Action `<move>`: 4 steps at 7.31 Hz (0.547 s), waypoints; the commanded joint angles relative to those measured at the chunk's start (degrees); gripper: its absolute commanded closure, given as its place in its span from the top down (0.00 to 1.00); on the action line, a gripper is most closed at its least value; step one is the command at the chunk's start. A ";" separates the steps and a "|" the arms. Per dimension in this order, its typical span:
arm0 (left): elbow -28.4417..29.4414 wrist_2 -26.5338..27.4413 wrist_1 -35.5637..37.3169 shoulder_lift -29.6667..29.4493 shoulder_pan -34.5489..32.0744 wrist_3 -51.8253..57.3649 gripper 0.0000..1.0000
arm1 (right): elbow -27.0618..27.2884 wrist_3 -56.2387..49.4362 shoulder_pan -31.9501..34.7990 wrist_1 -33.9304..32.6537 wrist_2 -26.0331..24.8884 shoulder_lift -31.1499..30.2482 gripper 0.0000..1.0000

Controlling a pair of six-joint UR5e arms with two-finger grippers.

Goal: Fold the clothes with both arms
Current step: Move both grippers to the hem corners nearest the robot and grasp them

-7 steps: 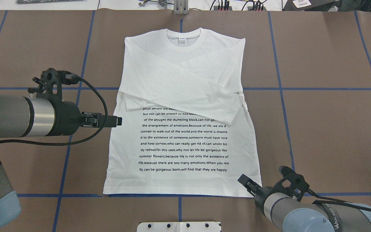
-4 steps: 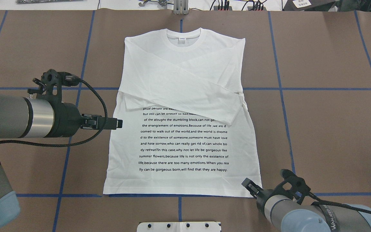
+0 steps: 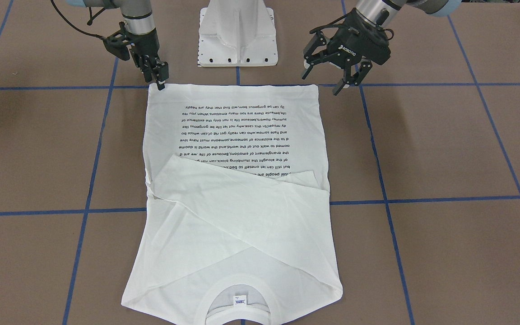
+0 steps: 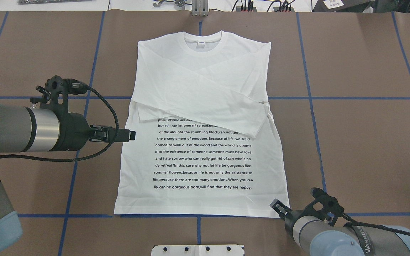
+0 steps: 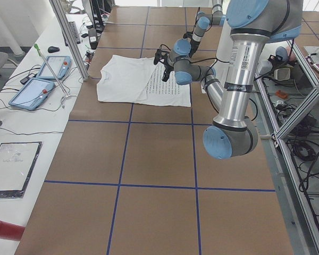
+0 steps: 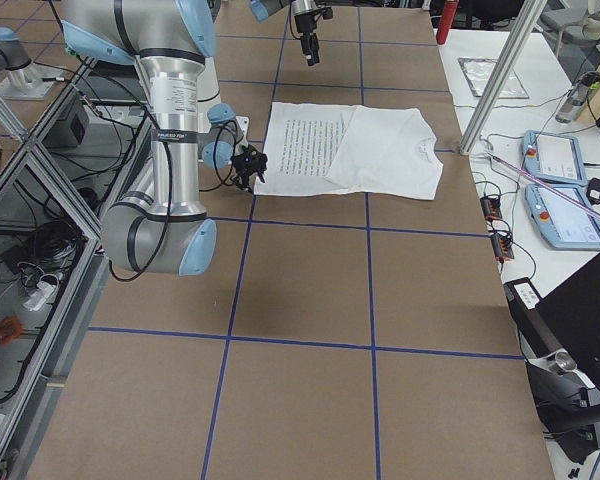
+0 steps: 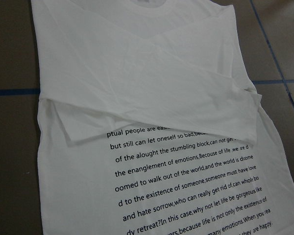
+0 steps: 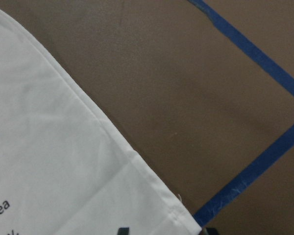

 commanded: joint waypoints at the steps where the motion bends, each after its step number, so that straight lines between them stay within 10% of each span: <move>1: 0.20 0.14 0.00 -0.02 0.00 0.00 0.95 | -0.26 0.00 0.06 -0.06 0.07 -0.01 0.11; 4: 0.37 0.14 0.09 -0.37 0.26 -0.35 0.95 | 1.05 0.00 0.23 -0.14 0.16 -0.18 0.00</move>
